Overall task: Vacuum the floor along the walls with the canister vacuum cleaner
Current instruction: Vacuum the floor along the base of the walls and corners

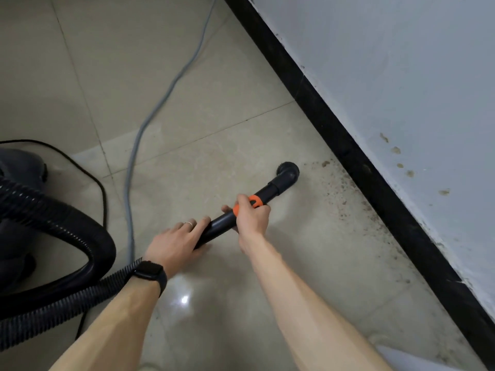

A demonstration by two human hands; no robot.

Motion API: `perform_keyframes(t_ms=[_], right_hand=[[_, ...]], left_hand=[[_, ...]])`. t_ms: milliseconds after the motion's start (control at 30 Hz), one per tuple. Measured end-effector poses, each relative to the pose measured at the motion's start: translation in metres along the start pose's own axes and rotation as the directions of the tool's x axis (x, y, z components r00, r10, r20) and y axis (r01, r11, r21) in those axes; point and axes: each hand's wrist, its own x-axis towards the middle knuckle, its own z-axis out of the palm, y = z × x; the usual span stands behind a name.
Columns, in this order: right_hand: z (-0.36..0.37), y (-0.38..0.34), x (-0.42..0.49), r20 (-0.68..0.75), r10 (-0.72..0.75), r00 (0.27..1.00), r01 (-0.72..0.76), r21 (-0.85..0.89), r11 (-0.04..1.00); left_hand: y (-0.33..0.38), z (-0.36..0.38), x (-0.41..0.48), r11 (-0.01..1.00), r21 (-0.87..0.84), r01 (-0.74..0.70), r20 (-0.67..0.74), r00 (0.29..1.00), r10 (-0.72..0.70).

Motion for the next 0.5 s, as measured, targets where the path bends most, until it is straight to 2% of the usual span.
perform_keyframes(t_ms=[100,200,400,500], right_hand=[[-0.005,0.025,-0.018,-0.048,-0.004,0.999,0.002,-0.038,0.999],[-0.010,0.038,-0.029,-0.107,-0.025,0.994,0.015,-0.089,0.996],[-0.009,0.008,-0.019,-0.153,-0.063,0.986,0.042,-0.141,0.989],[-0.014,-0.012,-0.004,-0.164,-0.091,0.982,0.062,-0.174,0.983]], left_hand=[[-0.007,0.019,-0.027,0.995,0.077,-0.057,-0.033,0.998,0.060],[-0.009,0.032,-0.039,0.996,0.070,-0.054,0.011,0.998,0.054],[0.009,0.019,-0.013,0.999,-0.040,-0.011,0.067,0.998,0.014],[0.028,0.014,0.011,0.998,-0.040,0.041,0.090,0.995,-0.037]])
